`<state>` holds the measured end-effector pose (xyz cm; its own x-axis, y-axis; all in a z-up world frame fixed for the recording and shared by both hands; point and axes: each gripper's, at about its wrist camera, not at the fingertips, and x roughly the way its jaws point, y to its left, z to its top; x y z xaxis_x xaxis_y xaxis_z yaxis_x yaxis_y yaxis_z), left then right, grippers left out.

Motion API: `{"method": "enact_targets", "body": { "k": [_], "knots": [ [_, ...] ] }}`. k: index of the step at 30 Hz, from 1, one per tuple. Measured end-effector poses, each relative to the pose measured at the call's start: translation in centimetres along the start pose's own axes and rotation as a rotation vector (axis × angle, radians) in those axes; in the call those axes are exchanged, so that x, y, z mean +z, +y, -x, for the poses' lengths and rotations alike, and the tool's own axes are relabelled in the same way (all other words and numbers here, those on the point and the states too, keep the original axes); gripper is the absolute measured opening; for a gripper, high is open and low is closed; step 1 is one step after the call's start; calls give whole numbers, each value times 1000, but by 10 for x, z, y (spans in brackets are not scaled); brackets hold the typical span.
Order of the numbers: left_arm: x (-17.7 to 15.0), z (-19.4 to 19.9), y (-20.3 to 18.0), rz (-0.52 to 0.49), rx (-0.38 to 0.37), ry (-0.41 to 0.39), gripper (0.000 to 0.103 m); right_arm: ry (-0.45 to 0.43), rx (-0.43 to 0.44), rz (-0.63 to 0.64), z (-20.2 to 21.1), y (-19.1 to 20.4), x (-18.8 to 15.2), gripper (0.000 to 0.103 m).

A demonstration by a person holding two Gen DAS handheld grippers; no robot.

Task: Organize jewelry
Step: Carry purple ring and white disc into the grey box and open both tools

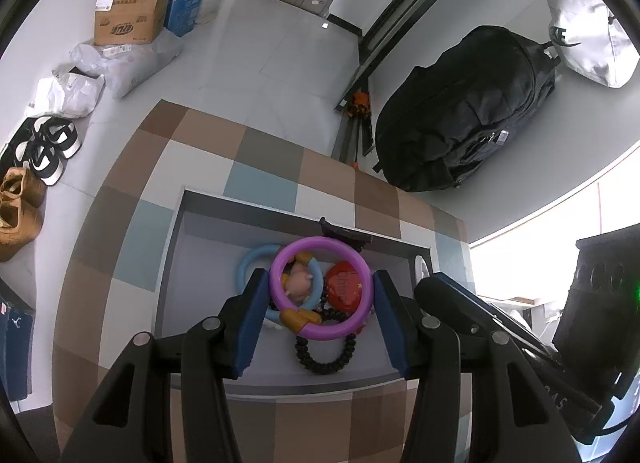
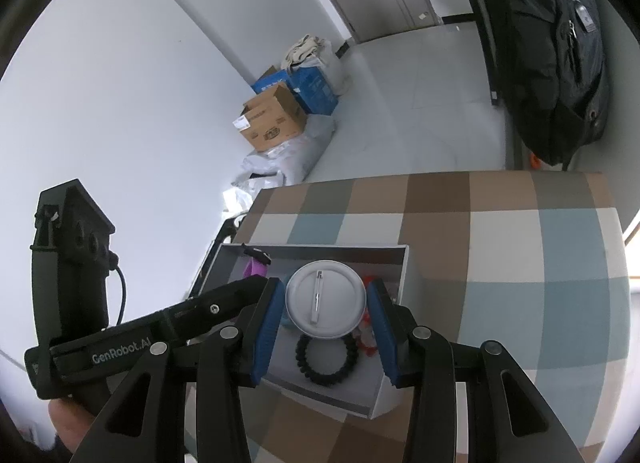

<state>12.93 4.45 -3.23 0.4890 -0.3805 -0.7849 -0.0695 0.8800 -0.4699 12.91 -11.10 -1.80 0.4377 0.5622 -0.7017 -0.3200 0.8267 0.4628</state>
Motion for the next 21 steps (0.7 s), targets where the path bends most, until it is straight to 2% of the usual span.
{"method": "enact_targets", "body": {
  "k": [9,16,19,20,21],
  "knots": [
    [0,-6,1,8,-11,9,47,6,-7,-37,-3,-7,0,42],
    [1,-7,2,4,-7,25,50,-18,0,-27,4,-3,1,46],
    [-1,-3,0,-9,-6,8,61,-35,-14,-18,8,-1,1,55],
    [-1,-1,0,-14,13,-7,70,-40,-16,-17,10,-1,1,56],
    [-2,1,0,-16,17,-21,72,-45,-16,-15,11,-1,1,56]
  ]
}}
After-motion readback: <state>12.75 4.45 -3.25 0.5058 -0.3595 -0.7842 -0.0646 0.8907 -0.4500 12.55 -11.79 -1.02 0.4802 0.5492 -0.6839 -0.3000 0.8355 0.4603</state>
